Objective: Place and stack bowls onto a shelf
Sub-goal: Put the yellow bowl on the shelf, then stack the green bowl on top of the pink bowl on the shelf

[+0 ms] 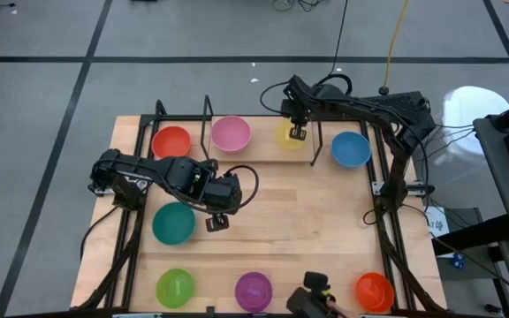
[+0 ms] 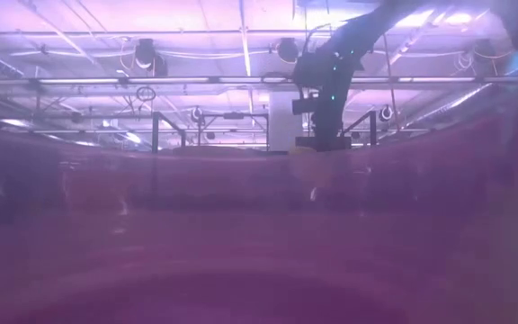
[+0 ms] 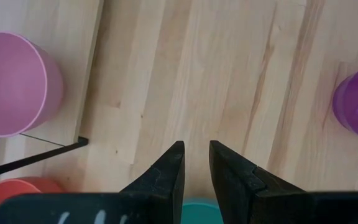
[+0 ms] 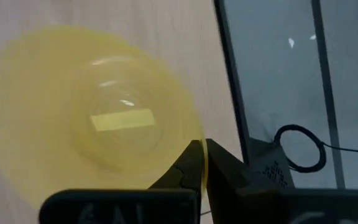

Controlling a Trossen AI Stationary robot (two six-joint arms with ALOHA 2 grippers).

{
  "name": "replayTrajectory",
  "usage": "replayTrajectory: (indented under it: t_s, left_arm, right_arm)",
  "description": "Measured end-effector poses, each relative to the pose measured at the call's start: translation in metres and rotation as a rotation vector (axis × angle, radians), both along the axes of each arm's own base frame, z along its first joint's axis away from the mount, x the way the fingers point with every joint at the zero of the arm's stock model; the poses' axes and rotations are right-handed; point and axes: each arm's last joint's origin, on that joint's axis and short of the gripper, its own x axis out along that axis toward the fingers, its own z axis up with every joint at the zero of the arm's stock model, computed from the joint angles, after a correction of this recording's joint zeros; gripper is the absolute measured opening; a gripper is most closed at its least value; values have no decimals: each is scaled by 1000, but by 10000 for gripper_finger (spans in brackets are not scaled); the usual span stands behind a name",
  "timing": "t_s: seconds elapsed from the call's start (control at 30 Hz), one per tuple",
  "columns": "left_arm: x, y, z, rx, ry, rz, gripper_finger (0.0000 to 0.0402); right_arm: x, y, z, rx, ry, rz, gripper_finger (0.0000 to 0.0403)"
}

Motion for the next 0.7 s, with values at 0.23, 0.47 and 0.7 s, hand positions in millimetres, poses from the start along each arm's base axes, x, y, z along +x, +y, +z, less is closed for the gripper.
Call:
replayTrajectory:
  t_s: [0.23, 0.47, 0.7]
  left_arm:
    - [0, 0, 0, -2, -1, 7, 81]
    - [0, 0, 0, -1, 0, 3, 81]
    - [0, -1, 0, -26, 8, -11, 81]
  right_arm:
    - [4, -1, -7, 3, 17, 21, 5]
    - [7, 4, -7, -9, 30, 58, 54]
    - [11, 14, 4, -118, 80, 140, 115]
